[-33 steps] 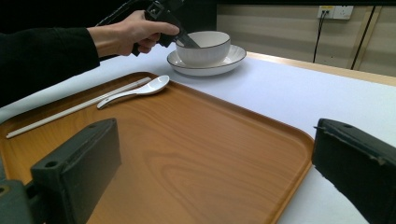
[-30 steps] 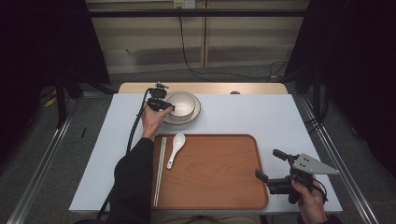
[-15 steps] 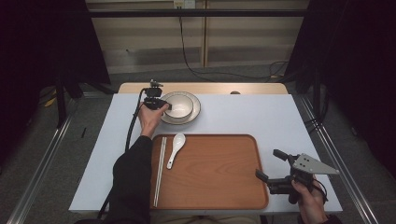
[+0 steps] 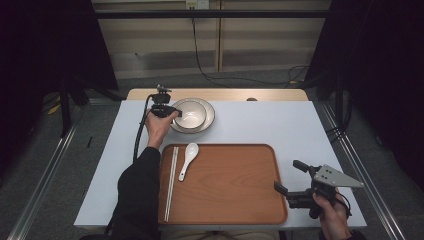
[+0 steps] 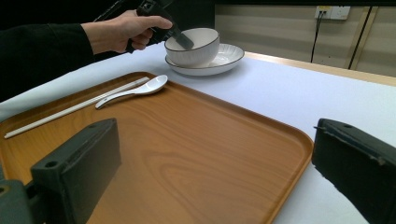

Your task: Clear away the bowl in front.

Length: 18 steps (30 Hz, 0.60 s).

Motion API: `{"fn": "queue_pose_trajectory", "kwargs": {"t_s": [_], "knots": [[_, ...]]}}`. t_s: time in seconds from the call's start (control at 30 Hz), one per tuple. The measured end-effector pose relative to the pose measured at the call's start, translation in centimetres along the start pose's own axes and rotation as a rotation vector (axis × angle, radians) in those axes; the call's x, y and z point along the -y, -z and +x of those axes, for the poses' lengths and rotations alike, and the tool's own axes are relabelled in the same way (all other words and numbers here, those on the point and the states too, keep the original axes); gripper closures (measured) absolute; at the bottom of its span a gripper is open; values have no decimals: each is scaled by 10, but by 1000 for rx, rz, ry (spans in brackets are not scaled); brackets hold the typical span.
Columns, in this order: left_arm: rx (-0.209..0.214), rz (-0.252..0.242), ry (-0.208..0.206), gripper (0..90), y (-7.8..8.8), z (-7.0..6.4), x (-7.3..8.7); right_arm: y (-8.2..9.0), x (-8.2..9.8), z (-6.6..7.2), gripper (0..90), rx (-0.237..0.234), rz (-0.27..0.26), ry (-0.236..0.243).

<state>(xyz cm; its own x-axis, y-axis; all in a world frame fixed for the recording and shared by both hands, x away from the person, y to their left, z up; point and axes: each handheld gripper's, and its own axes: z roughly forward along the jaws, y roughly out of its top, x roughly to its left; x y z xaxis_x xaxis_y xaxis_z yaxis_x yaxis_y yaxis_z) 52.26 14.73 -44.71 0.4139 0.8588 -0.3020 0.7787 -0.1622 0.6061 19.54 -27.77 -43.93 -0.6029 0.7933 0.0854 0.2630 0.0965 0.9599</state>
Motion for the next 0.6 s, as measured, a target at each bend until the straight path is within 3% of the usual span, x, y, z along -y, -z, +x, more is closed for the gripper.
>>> {"fn": "queue_pose_trajectory", "kwargs": {"t_s": [0.03,0.23,0.43,0.53,0.6], "knots": [[4,-4,13,826,-1,-1,0,0,0,0,10,3,-1,0],[6,-21,-30,827,5,-6,-1,1,0,-1,10,1,-1,-3],[7,-23,-44,827,17,-7,-4,1,0,0,10,3,-5,-8],[15,-41,-25,828,22,-9,-5,1,0,0,10,6,-11,-2],[14,-37,-40,828,27,-8,-5,1,0,0,9,7,-9,1]]}}
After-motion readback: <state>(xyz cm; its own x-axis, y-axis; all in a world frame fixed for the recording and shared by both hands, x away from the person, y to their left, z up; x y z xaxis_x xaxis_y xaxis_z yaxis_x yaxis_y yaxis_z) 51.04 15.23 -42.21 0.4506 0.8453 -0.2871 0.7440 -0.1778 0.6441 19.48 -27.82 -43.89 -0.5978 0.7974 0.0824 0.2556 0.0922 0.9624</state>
